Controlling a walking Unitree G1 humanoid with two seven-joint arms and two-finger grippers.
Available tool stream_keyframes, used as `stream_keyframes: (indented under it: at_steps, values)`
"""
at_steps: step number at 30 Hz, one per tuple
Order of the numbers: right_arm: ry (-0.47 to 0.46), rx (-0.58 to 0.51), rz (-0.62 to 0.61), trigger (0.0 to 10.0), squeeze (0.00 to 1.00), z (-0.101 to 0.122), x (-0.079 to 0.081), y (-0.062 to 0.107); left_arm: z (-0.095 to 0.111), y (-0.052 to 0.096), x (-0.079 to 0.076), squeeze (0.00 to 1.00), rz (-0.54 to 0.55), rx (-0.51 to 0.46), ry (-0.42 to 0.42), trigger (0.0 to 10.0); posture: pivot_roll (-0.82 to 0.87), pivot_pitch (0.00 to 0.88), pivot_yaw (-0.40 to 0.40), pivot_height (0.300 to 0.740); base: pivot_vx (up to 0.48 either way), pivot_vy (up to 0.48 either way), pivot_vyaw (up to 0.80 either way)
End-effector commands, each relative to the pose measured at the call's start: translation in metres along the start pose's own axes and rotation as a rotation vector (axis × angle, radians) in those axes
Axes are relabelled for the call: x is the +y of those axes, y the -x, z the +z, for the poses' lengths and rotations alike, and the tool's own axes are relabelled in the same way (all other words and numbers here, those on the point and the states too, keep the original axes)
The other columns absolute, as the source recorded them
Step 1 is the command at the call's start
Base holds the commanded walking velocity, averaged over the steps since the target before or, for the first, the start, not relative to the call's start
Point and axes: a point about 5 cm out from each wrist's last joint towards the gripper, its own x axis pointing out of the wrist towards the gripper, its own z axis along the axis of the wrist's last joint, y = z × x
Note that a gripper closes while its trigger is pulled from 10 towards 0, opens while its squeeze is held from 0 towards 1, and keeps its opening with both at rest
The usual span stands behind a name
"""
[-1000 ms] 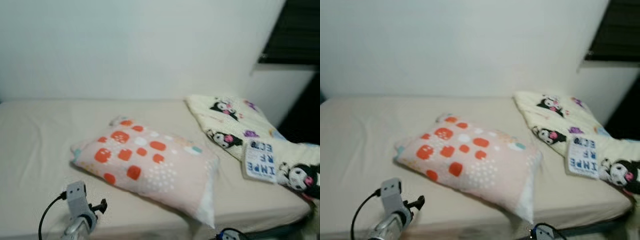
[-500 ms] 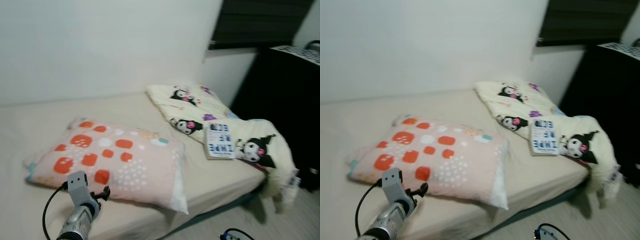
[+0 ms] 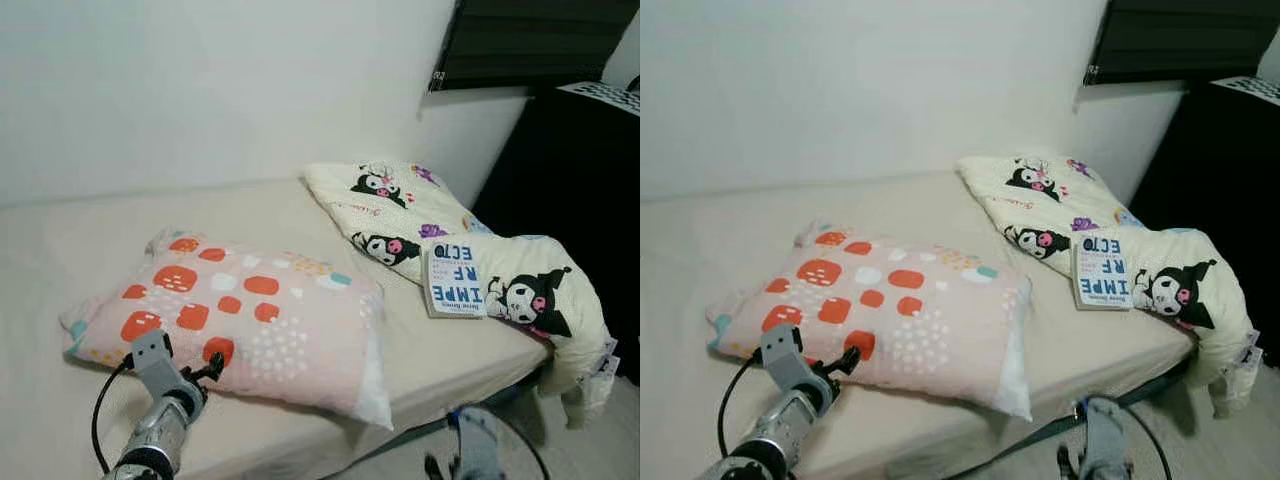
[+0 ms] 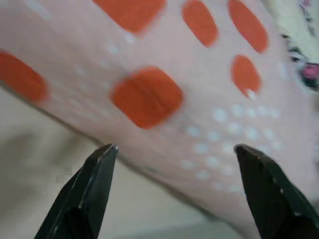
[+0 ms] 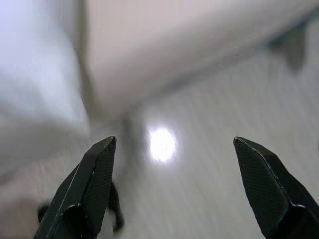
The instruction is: Clean up the room
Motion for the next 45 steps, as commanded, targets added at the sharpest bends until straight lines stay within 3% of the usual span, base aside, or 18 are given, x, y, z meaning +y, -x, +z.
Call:
stream_keyframes:
  at_steps: [1, 6, 9, 10, 12, 14, 21, 26, 27, 32, 37, 38, 39, 40, 45]
  values:
    - [0.012, -0.043, -0.008, 10.0, 0.0, 0.012, -0.003, -0.001, -0.004, -0.003, -0.009, 0.0, -0.042, 0.019, 0.058, 10.0, 0.04, 0.0, -0.073, 0.74, 0.0, 0.0, 0.0]
    - [0.012, -0.078, -0.001, 10.0, 0.0, 0.026, 0.002, -0.003, -0.001, -0.005, -0.015, 0.0, -0.092, 0.014, 0.079, 10.0, 0.04, 0.0, -0.076, 0.731, 0.0, 0.0, 0.0]
    - [-0.019, -0.195, 0.022, 10.0, 0.0, 0.068, 0.01, -0.004, 0.003, -0.009, -0.03, 0.0, -0.19, 0.015, 0.072, 10.0, 0.03, 0.0, -0.072, 0.716, 0.0, 0.0, 0.0]
    - [-0.019, -0.195, 0.022, 10.0, 0.0, 0.068, 0.01, -0.004, 0.003, -0.009, -0.03, 0.0, -0.19, 0.015, 0.072, 10.0, 0.03, 0.0, -0.072, 0.716, 0.0, 0.0, 0.0]
    - [-0.037, -0.253, 0.036, 10.0, 0.0, 0.088, 0.013, -0.003, 0.001, -0.01, -0.036, 0.0, -0.203, 0.024, 0.054, 10.0, 0.01, 0.0, -0.068, 0.706, 0.0, 0.0, 0.0]
    - [-0.037, -0.253, 0.036, 10.0, 0.0, 0.088, 0.013, -0.003, 0.001, -0.01, -0.036, 0.0, -0.203, 0.024, 0.054, 10.0, 0.01, 0.0, -0.068, 0.706, 0.0, 0.0, 0.0]
    - [-0.03, -0.343, 0.053, 10.0, 0.0, 0.118, 0.014, 0.0, -0.003, -0.011, -0.04, 0.0, -0.17, 0.029, 0.026, 10.0, -0.05, 0.0, -0.067, 0.686, 0.0, 0.0, 0.0]
    - [-0.016, -0.42, 0.048, 10.0, 0.0, 0.138, 0.007, 0.006, 0.003, -0.01, -0.027, 0.0, -0.062, -0.006, 0.044, 10.0, -0.09, 0.013, -0.065, 0.666, 0.0, 0.0, 0.0]
    - [-0.014, -0.444, 0.05, 10.0, 0.0, 0.144, 0.004, 0.008, 0.007, -0.01, -0.025, 1.0, -0.061, -0.023, 0.066, 10.0, -0.1, 0.026, -0.068, 0.661, 0.0, 0.0, 0.0]
    - [-0.012, -0.523, 0.084, 10.0, 0.0, 0.158, 0.001, 0.015, 0.021, -0.01, -0.019, 1.0, -0.052, -0.076, 0.103, 10.0, -0.11, 0.072, -0.067, 0.641, 0.0, 0.0, 0.0]
    - [-0.01, -0.604, 0.161, 10.0, 0.0, 0.172, 0.01, 0.024, 0.042, -0.013, -0.02, 1.0, -0.07, -0.171, 0.238, 10.0, -0.12, 0.106, -0.062, 0.621, 0.0, 0.0, 0.0]
    - [-0.01, -0.624, 0.186, 10.0, 0.0, 0.176, 0.013, 0.027, 0.05, -0.014, -0.023, 0.66, -0.093, -0.203, 0.285, 10.0, -0.13, 0.12, -0.063, 0.616, 0.0, 0.0, 0.0]
    - [-0.01, -0.624, 0.186, 10.0, 0.0, 0.176, 0.013, 0.027, 0.05, -0.014, -0.023, 0.66, -0.093, -0.203, 0.285, 10.0, -0.13, 0.12, -0.063, 0.616, 0.0, 0.0, 0.0]
    - [-0.021, -0.657, 0.224, 10.0, 0.0, 0.182, 0.018, 0.034, 0.062, -0.016, -0.028, 0.0, -0.128, -0.251, 0.339, 10.0, -0.13, 0.138, -0.064, 0.606, 0.0, 0.0, 0.0]
    - [-0.034, -0.701, 0.261, 10.0, 0.0, 0.192, 0.023, 0.044, 0.074, -0.018, -0.039, 0.0, -0.172, -0.286, 0.372, 10.0, -0.13, 0.178, -0.059, 0.591, 0.0, 0.0, 0.0]
